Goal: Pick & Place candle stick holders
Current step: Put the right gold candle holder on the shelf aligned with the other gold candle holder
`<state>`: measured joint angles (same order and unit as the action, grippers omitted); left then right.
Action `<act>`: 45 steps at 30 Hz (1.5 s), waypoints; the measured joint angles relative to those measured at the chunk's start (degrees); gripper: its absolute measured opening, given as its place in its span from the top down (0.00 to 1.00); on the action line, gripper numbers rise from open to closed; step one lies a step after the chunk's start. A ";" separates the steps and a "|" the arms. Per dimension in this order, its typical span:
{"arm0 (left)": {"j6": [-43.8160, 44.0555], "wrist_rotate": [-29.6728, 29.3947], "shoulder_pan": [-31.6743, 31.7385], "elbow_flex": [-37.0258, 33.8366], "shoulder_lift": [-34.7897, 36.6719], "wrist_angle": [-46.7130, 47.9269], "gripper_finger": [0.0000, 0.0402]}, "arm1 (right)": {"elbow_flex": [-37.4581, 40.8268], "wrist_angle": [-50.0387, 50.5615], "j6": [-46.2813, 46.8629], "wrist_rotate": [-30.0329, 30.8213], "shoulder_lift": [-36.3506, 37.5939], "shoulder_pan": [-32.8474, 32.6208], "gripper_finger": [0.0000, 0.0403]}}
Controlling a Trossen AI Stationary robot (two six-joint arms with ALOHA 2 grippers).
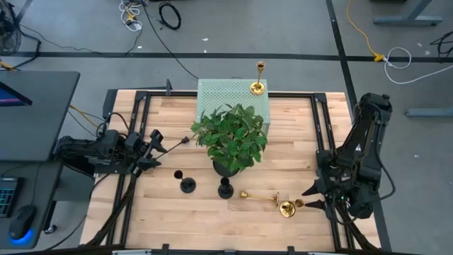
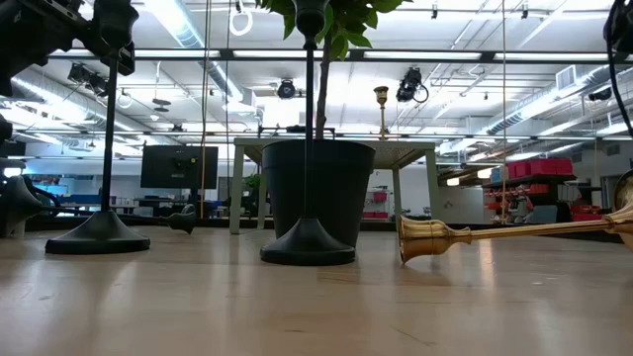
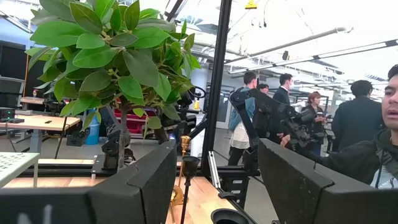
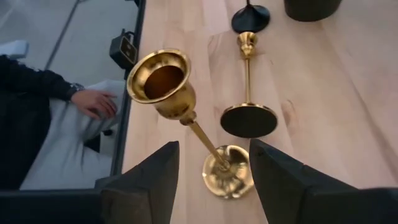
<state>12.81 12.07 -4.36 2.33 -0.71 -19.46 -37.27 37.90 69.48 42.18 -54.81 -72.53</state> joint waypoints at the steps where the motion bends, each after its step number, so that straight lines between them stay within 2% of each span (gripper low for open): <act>1: 0.03 0.00 0.00 0.00 0.00 0.00 0.44 | 0.85 -1.45 -0.06 0.20 0.00 0.00 0.52; 11: 0.01 0.01 0.02 0.00 0.00 0.00 0.44 | 7.23 -16.13 -3.93 1.75 -0.04 0.04 0.52; 18: 0.03 -0.01 0.02 0.00 -0.01 0.00 0.44 | 8.35 -19.83 -5.41 3.49 -1.44 0.50 0.52; 32: 0.03 0.01 0.00 0.00 -0.02 0.00 0.44 | 8.98 -29.61 -7.20 3.93 -8.94 1.93 0.52; 45: 0.02 0.01 0.01 0.00 -0.01 0.00 0.44 | 8.98 -30.90 -6.98 2.25 -12.37 5.47 0.52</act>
<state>12.83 12.08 -4.35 2.33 -0.72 -19.46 -28.29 7.00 62.50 44.43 -67.18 -67.06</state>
